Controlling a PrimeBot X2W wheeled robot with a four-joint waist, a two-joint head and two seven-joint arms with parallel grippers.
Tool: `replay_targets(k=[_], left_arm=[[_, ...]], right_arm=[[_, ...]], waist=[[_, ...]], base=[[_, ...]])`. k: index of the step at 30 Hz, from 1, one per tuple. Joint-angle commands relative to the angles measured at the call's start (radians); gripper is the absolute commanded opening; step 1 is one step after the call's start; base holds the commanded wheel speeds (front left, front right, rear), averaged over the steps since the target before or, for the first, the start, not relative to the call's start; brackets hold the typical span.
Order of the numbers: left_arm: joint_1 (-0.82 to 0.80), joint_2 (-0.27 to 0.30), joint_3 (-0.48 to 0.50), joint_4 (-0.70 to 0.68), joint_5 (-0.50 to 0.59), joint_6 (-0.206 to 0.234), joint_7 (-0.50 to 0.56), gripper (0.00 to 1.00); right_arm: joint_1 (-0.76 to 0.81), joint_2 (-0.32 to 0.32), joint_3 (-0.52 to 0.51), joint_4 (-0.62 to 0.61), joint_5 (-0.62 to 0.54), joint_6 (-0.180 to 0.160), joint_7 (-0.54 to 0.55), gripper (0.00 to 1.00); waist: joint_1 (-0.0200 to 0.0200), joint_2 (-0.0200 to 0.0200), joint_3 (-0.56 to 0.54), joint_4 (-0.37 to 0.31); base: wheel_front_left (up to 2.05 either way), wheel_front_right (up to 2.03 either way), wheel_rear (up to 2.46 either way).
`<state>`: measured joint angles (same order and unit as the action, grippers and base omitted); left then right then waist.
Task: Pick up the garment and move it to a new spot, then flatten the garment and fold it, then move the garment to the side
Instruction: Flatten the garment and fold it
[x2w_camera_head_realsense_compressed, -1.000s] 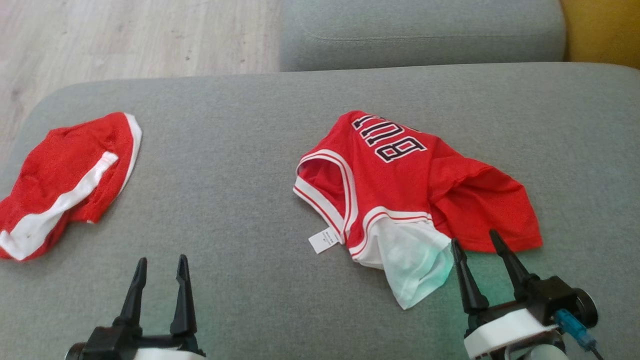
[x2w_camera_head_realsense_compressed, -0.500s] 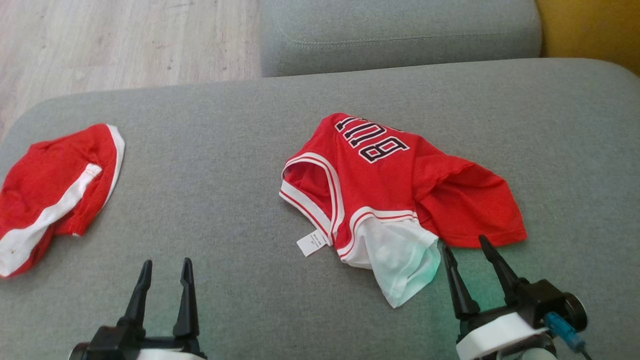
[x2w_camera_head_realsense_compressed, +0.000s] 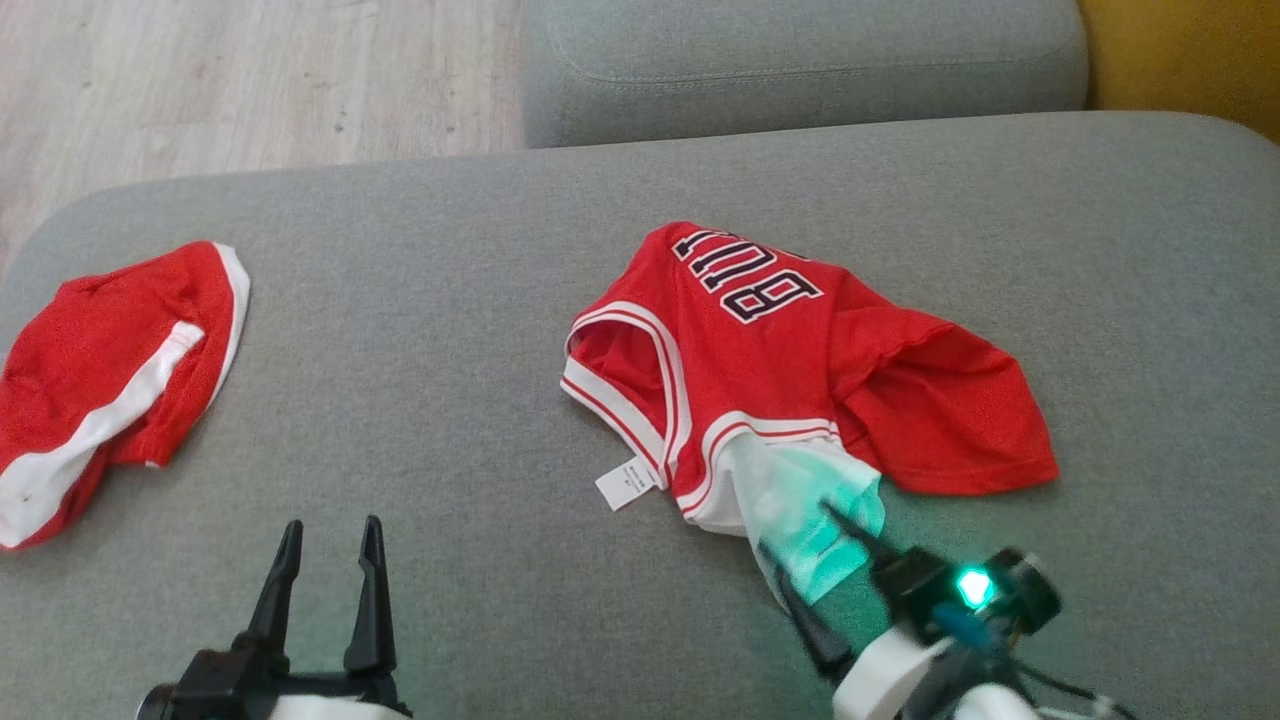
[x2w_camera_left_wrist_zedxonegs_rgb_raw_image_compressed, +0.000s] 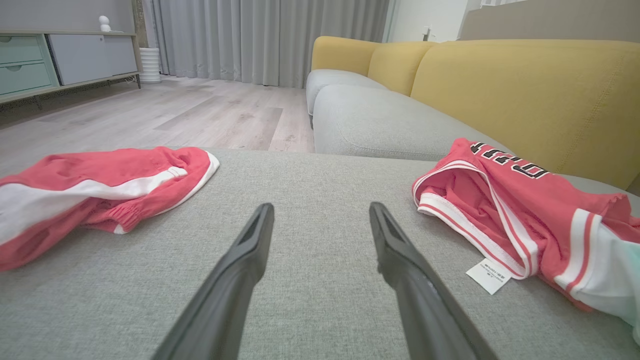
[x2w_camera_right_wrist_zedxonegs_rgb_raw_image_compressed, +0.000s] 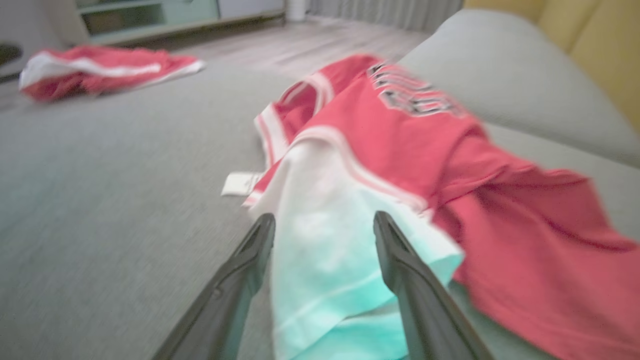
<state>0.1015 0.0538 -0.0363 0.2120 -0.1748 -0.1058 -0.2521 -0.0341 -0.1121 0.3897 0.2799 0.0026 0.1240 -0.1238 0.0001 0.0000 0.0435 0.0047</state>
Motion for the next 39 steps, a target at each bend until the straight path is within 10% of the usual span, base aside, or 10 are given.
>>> replay_targets(k=[1, 16, 18, 33, 39], left_arm=[[-0.052, -0.002, 0.029, -0.026, 0.010, -0.003, -0.010, 1.00], [-0.071, -0.003, 0.012, -0.033, -0.009, 0.001, -0.010, 1.00], [-0.076, -0.003, 0.007, -0.032, -0.012, 0.004, -0.010, 1.00], [-0.097, -0.003, -0.004, -0.030, -0.038, 0.017, -0.010, 1.00], [-0.134, -0.004, -0.054, -0.014, -0.061, 0.015, -0.010, 1.00]], right_arm=[[-0.034, -0.024, 0.069, 0.003, -0.006, 0.007, 0.062, 1.00], [-0.087, -0.003, 0.096, 0.122, -0.125, 0.007, 0.332, 1.00], [-0.091, 0.003, 0.100, 0.139, -0.131, 0.007, 0.352, 0.00], [-0.260, -0.020, 0.194, -0.515, 0.419, 0.007, 0.636, 0.00], [-0.498, 0.037, 0.113, -0.535, 0.580, 0.007, 0.767, 0.00]], waist=[[-0.0001, 0.0000, 0.000, 0.007], [-0.0001, 0.0000, 0.048, 0.045], [-0.0001, 0.0000, 0.051, 0.050], [-0.0001, 0.0000, 0.032, 0.037], [-0.0001, 0.0000, 0.018, 0.072]], base=[[0.00, 0.00, 0.00], [0.00, 0.00, 0.00], [0.00, 0.00, 0.00], [0.00, 0.00, 0.00], [0.00, 0.00, 0.00]])
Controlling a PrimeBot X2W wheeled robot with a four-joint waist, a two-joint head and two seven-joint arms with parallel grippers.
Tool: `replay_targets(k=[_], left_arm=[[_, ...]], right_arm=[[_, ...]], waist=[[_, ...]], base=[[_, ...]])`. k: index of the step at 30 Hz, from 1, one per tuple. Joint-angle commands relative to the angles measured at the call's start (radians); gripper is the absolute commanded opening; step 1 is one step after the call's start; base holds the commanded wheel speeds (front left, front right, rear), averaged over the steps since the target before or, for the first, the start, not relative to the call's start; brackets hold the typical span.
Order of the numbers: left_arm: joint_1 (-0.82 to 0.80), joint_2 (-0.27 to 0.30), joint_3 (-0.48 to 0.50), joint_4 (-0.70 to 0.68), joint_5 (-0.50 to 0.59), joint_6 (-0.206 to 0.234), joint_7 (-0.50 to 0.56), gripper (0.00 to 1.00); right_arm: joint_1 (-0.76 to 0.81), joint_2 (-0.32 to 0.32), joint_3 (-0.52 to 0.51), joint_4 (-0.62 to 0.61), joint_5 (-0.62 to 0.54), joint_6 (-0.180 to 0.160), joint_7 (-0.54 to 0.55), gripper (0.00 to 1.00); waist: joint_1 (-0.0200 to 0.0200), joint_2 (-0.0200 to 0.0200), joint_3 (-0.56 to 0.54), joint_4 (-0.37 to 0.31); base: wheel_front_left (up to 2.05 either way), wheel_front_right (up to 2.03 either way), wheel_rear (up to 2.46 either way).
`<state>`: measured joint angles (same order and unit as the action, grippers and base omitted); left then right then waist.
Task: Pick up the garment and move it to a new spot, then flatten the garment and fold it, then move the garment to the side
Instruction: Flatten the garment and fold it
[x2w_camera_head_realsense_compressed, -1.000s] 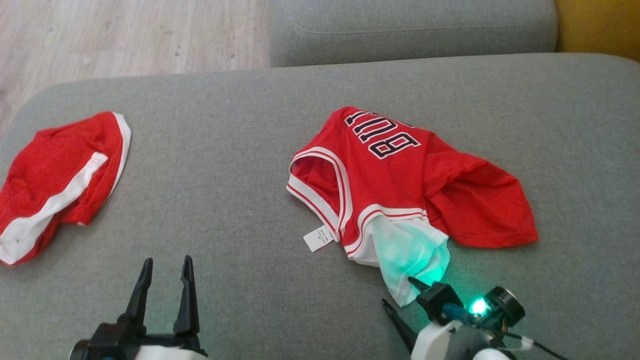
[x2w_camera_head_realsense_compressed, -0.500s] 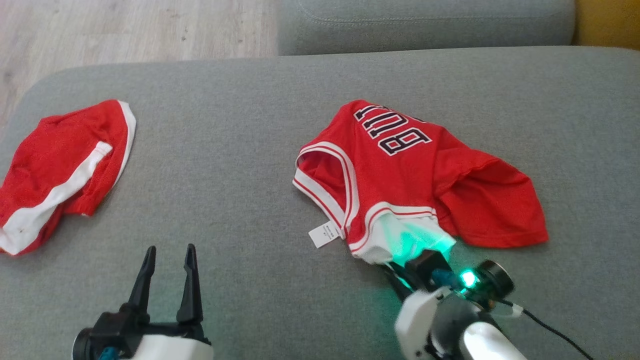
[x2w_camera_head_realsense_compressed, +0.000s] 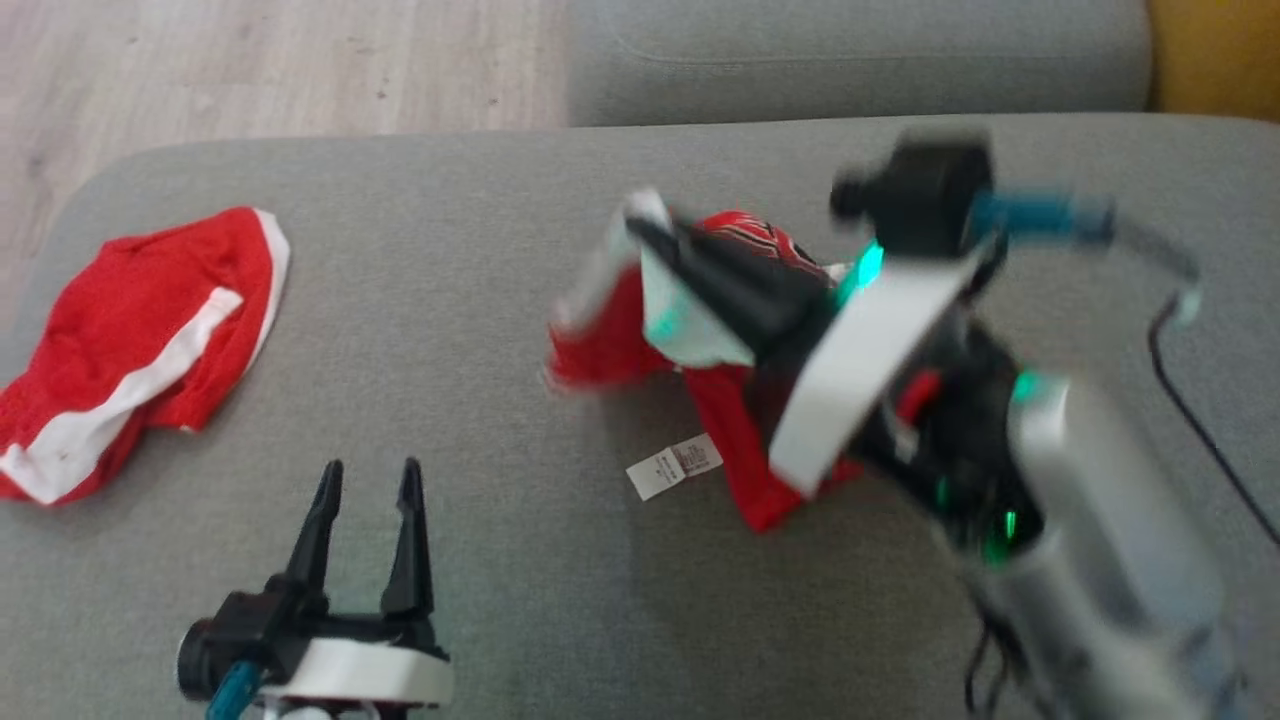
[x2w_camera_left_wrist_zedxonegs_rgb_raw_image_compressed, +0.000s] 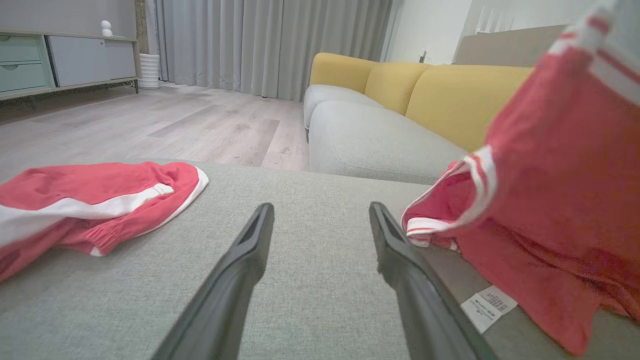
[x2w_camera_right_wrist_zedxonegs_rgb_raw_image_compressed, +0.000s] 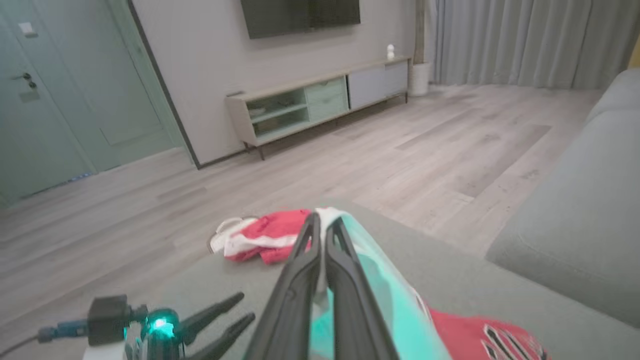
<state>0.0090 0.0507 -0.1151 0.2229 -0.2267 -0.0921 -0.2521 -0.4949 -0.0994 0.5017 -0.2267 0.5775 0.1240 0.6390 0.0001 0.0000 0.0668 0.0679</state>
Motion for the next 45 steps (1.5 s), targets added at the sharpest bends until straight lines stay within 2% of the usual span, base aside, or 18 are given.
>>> replay_targets(k=[1, 4, 11, 15, 18, 24, 30, 35, 39, 45], left_arm=[[-0.046, 0.000, 0.018, -0.023, -0.014, 0.003, -0.010, 1.00], [-0.057, 0.000, -0.008, -0.018, -0.036, 0.012, -0.010, 1.00], [-0.049, 0.000, -0.075, -0.015, -0.093, 0.052, -0.010, 1.00], [-0.034, 0.000, -0.090, -0.020, -0.106, 0.072, -0.010, 1.00], [-0.027, 0.000, -0.089, -0.024, -0.107, 0.078, -0.010, 1.00], [-0.015, 0.000, -0.071, -0.040, -0.101, 0.083, -0.010, 1.00], [-0.001, 0.000, -0.029, -0.055, -0.083, 0.083, -0.010, 1.00], [-0.006, 0.000, -0.011, -0.053, -0.069, 0.069, -0.010, 1.00], [-0.017, 0.000, -0.010, -0.047, -0.065, 0.059, -0.010, 1.00], [-0.031, 0.000, -0.006, -0.038, -0.060, 0.050, -0.010, 1.00]], right_arm=[[-0.079, 0.034, -0.017, -0.009, 0.022, 0.007, 0.017, 0.00], [-0.193, 0.048, -0.060, 0.056, 0.092, 0.007, 0.028, 0.00], [-0.415, 0.049, -0.071, 0.236, 0.286, 0.007, -0.089, 0.00], [-0.484, 0.049, -0.099, 0.372, 0.369, 0.007, -0.177, 0.00], [-0.488, 0.049, -0.109, 0.442, 0.373, 0.007, -0.211, 0.00], [-0.338, 0.049, -0.193, 0.589, 0.317, 0.007, -0.230, 0.00], [-0.058, 0.049, -0.403, 0.570, 0.193, 0.007, -0.188, 0.00], [0.110, 0.049, -0.563, 0.552, 0.093, 0.007, -0.133, 0.00], [0.168, 0.049, -0.666, 0.579, 0.018, 0.007, -0.110, 0.00], [0.169, 0.049, -0.756, 0.630, -0.135, 0.007, -0.100, 0.00]], waist=[[-0.0001, 0.0000, -0.009, 0.016], [-0.0001, 0.0000, -0.022, 0.046], [-0.0001, 0.0000, -0.056, 0.107], [-0.0001, 0.0000, -0.070, 0.118], [-0.0001, 0.0000, -0.075, 0.117], [-0.0001, 0.0000, -0.075, 0.110], [-0.0001, 0.0000, -0.051, 0.066], [-0.0001, 0.0000, -0.029, 0.021], [-0.0001, 0.0000, -0.019, -0.005], [-0.0001, 0.0000, -0.010, -0.029]], base=[[0.00, 0.00, 0.00], [0.00, 0.00, 0.00], [0.00, 0.00, 0.00], [0.00, 0.00, 0.00], [0.00, 0.00, 0.00], [0.00, 0.00, 0.00], [0.00, 0.00, 0.00], [0.00, 0.00, 0.00], [0.00, 0.00, 0.00], [0.00, 0.00, 0.00]])
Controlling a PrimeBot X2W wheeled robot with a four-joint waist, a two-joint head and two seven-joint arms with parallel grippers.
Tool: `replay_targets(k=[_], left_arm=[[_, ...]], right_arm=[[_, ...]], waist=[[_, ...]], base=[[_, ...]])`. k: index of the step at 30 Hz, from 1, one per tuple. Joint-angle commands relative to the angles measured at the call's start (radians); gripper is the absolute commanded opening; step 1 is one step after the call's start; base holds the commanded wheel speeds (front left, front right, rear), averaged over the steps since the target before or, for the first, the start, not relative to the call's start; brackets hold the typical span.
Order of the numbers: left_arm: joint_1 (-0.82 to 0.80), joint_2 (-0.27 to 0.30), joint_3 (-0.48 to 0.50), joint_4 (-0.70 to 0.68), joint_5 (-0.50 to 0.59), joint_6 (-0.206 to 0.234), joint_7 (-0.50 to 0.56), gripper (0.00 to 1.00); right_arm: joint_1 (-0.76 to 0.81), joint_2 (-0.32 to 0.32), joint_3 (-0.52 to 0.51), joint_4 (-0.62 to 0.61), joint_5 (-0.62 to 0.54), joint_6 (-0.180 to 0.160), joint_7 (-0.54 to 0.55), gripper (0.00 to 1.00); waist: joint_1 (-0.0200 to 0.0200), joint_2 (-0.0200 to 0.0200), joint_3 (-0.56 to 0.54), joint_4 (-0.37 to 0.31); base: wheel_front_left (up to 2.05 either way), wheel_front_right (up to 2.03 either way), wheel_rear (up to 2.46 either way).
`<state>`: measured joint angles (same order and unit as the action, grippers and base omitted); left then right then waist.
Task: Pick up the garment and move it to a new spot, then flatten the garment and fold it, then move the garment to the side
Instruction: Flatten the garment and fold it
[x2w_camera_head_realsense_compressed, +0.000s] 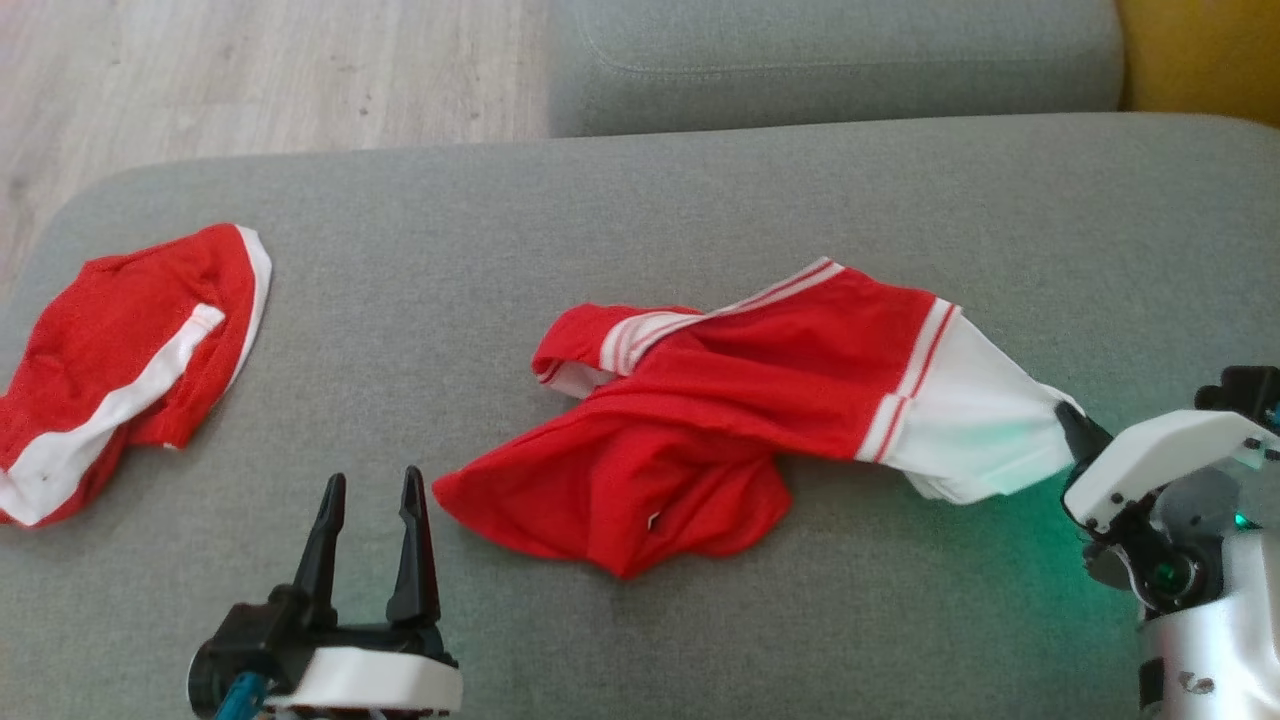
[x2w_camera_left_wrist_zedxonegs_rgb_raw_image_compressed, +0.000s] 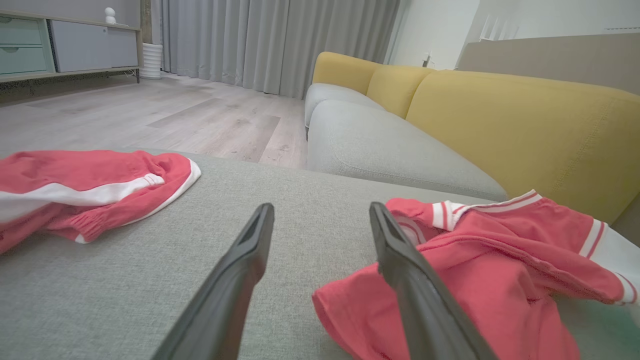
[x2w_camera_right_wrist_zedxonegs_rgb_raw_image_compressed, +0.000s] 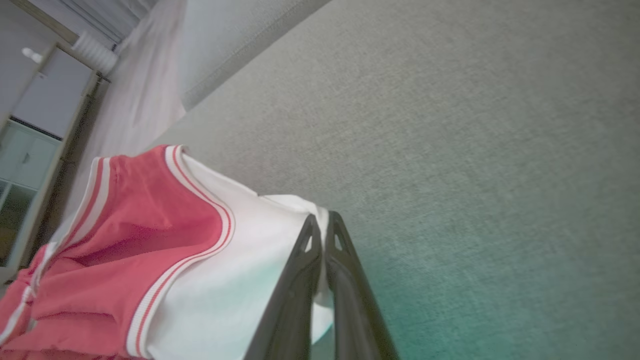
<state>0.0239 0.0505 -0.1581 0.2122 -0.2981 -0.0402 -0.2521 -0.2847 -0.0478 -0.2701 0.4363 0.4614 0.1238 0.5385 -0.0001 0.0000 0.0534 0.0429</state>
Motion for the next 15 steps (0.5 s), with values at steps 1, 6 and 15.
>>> replay_targets(k=[1, 6, 15], left_arm=[[-0.048, 0.000, 0.038, -0.026, 0.013, -0.003, -0.010, 1.00], [-0.053, 0.000, 0.039, -0.023, 0.013, -0.006, -0.010, 1.00], [-0.048, 0.000, 0.042, -0.019, 0.009, -0.006, -0.010, 1.00]], right_arm=[[-0.043, -0.002, 0.009, -0.029, -0.051, 0.007, 0.002, 0.00], [-0.041, -0.010, 0.027, -0.041, -0.205, 0.007, -0.001, 0.59], [0.023, -0.135, 0.206, -0.142, -0.421, 0.007, -0.096, 1.00]], waist=[[0.0001, 0.0000, 0.005, -0.005], [0.0001, 0.0000, 0.011, -0.010], [0.0001, 0.0000, 0.013, -0.025]], base=[[0.00, 0.00, 0.00], [0.00, 0.00, 0.00], [0.00, 0.00, 0.00]])
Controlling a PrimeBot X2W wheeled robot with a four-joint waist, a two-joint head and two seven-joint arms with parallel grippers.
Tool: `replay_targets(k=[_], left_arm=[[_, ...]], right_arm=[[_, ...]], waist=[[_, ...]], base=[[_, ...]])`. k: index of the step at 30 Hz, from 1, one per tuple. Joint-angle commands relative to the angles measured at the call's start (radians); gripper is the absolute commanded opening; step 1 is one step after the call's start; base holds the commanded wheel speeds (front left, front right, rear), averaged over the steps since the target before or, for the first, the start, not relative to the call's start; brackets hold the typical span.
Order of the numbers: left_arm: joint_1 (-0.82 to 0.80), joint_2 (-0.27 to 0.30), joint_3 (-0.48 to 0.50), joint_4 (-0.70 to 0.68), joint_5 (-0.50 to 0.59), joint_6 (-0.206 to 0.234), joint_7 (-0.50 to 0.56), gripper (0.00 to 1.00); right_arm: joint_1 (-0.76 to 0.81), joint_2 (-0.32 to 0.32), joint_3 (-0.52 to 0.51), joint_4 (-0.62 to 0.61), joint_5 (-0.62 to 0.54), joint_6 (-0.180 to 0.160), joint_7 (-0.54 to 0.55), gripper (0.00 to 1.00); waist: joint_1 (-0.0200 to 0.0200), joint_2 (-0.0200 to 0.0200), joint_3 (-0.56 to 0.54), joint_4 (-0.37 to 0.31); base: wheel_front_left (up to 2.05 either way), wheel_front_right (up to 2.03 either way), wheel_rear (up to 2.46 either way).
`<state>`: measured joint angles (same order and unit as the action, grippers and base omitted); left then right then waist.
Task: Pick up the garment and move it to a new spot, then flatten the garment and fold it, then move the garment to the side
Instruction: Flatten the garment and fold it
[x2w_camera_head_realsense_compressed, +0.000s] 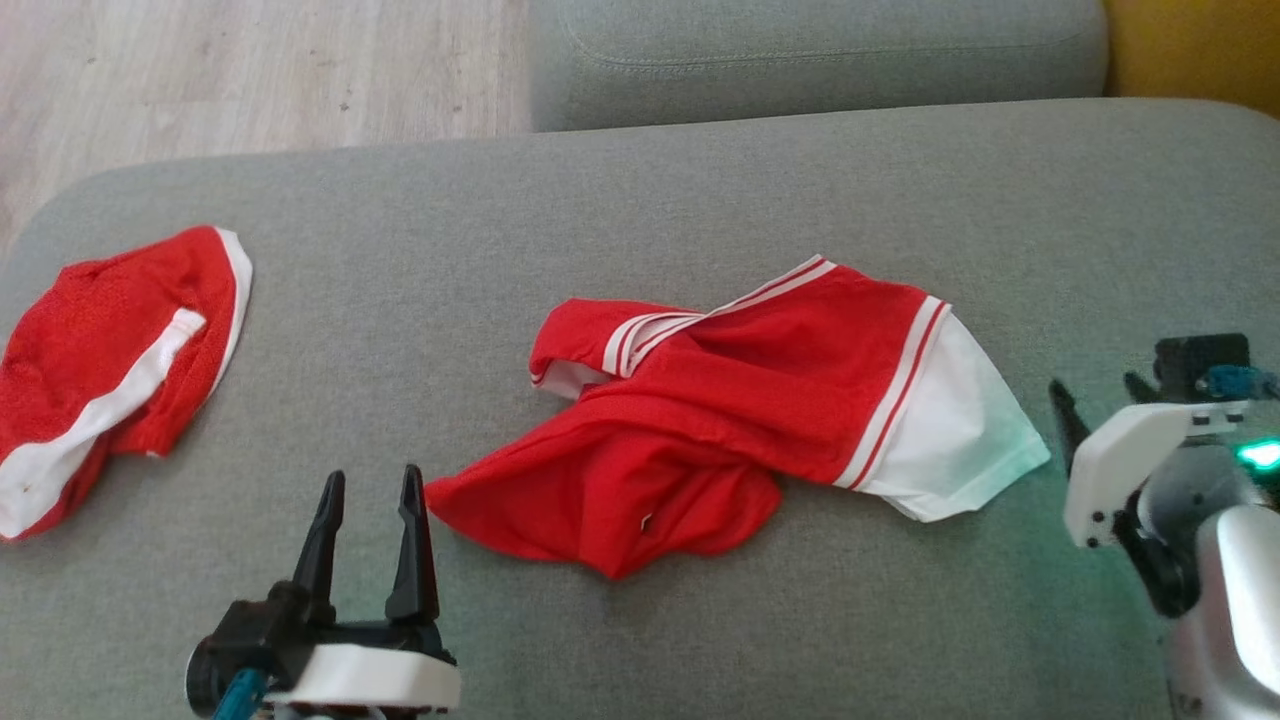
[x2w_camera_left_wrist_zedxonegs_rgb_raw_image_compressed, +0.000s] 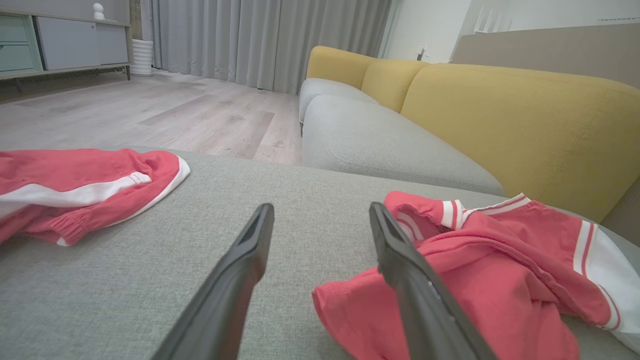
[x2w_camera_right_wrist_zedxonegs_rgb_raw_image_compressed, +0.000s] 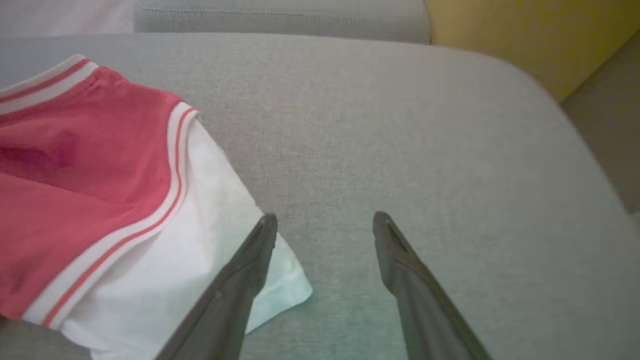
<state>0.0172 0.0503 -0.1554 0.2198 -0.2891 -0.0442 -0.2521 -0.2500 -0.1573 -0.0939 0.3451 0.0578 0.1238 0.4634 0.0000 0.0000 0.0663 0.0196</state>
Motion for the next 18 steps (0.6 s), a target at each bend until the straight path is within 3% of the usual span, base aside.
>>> replay_targets(k=[1, 4, 11, 18], left_arm=[[-0.041, 0.000, 0.041, -0.026, 0.001, -0.002, -0.010, 1.00], [-0.041, 0.000, 0.043, -0.027, 0.003, -0.004, -0.010, 1.00], [-0.040, 0.000, 0.053, -0.032, 0.013, -0.010, -0.010, 1.00], [-0.035, 0.000, 0.057, -0.029, 0.015, -0.015, -0.010, 1.00]], right_arm=[[-0.006, -0.034, 0.037, -0.072, -0.031, 0.007, -0.044, 1.00], [0.004, -0.023, 0.039, -0.121, -0.029, 0.007, -0.105, 1.00], [0.086, 0.012, 0.092, -0.281, -0.060, 0.007, -0.408, 1.00], [0.261, 0.087, 0.074, -0.259, -0.125, 0.007, -0.681, 1.00]], waist=[[0.0000, 0.0000, 0.001, -0.003], [0.0000, 0.0000, 0.003, -0.006], [0.0000, 0.0000, 0.015, -0.009], [0.0000, 0.0000, 0.017, 0.004]], base=[[0.00, 0.00, 0.00], [0.00, 0.00, 0.00], [0.00, 0.00, 0.00], [0.00, 0.00, 0.00]])
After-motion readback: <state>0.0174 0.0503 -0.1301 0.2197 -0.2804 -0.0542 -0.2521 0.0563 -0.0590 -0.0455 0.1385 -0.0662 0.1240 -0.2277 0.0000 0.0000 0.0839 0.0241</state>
